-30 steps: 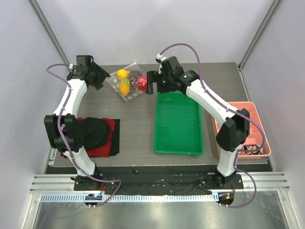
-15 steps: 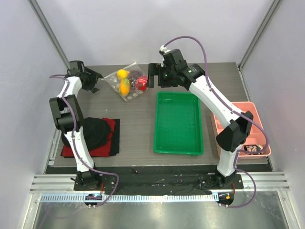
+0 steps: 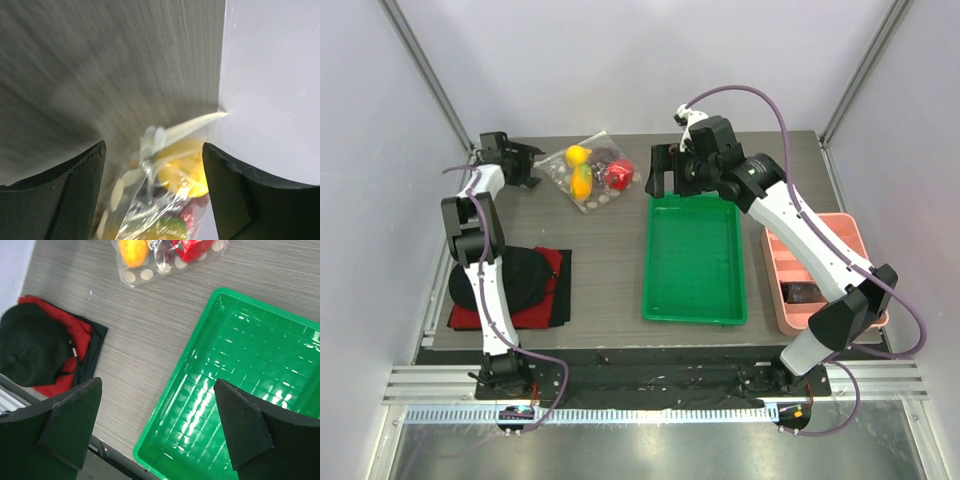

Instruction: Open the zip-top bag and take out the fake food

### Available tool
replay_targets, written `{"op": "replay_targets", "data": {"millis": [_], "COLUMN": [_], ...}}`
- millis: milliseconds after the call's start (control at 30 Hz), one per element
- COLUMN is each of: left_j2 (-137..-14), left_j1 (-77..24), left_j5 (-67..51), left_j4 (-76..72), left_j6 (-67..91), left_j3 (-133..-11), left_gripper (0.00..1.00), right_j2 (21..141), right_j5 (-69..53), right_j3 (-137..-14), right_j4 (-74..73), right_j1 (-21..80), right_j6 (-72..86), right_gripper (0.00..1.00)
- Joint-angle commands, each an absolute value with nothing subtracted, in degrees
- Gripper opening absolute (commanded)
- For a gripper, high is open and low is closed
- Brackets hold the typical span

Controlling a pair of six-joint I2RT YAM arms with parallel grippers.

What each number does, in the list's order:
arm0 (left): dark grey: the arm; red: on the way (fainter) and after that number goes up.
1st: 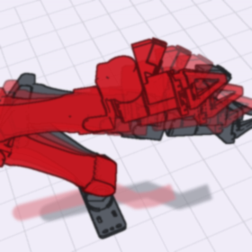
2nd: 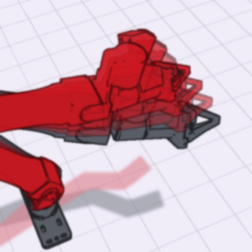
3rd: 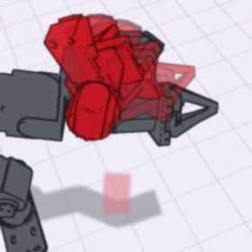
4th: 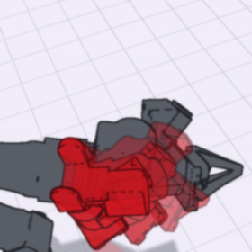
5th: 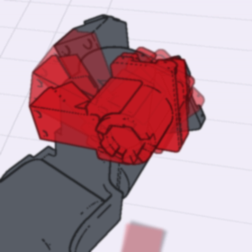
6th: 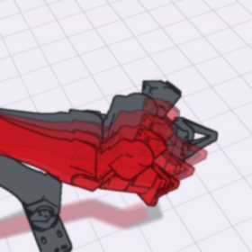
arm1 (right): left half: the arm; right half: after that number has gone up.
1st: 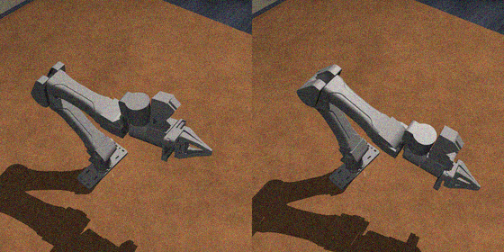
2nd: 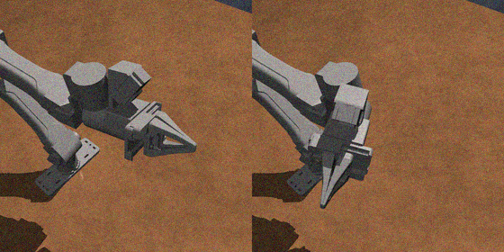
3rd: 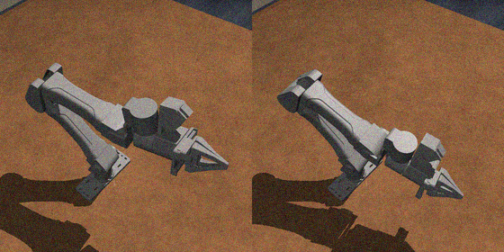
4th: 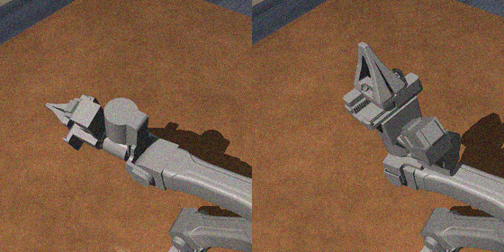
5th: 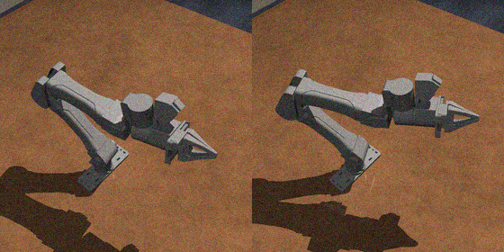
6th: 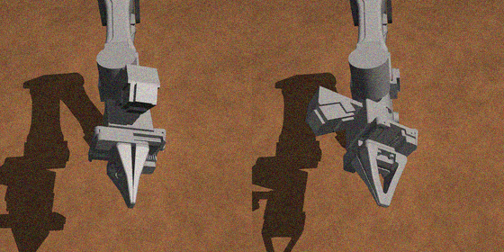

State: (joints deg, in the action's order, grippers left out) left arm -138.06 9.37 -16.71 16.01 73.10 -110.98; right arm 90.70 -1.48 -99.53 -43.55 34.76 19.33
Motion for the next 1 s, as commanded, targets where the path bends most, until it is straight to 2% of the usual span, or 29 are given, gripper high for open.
{"op": "replay_targets", "data": {"millis": [0, 33, 67, 233, 400, 600, 667, 833, 967], "left_j2": [-141.7, -142.0, -142.1, -141.2, -140.2, -126.0, -121.9, -109.5, -107.0], "left_j1": [8.5, 8.5, 8.4, 8.2, 8.3, 5.7, 4.4, -1.1, -4.3], "left_j5": [-17.5, -17.5, -17.6, -16.9, -19.0, -15.2, -10.3, -0.4, 4.5], "left_j4": [10.2, 9.7, 9.1, 6.3, 8.3, 21.4, 25.5, 38.9, 50.0], "left_j6": [79.0, 79.4, 79.5, 76.9, 71.3, 60.9, 59.5, 61.3, 63.2], "left_j3": [-115.7, -115.8, -115.1, -113.6, -117.1, -111.9, -108.2, -102.1, -104.5], "left_gripper": [0.75, 0.73, 0.65, 0.4, 0.01, 0.0, 0.0, 0.0, 0.0], "right_j2": [91.1, 91.8, 92.0, 94.1, 98.0, 101.5, 102.5, 105.5, 107.3], "right_j5": [-0.3, 1.6, 1.5, 0.7, -3.2, -1.4, -1.7, -5.1, -8.0], "right_j3": [-99.9, -100.1, -100.2, -100.5, -102.6, -101.7, -100.8, -98.8, -98.9], "right_j4": [-40.3, -40.3, -40.2, -38.4, -36.6, -29.6, -26.8, -15.7, -9.9], "right_j1": [34.8, 34.7, 34.7, 34.7, 34.8, 36.6, 37.6, 40.6, 43.3], "right_j6": [15.9, 15.8, 15.8, 16.3, 16.3, 13.0, 11.2, 4.8, -1.2], "right_gripper": [1.0, 1.0, 1.0, 1.0, 0.99, 0.98, 0.98, 0.98, 0.96]}}
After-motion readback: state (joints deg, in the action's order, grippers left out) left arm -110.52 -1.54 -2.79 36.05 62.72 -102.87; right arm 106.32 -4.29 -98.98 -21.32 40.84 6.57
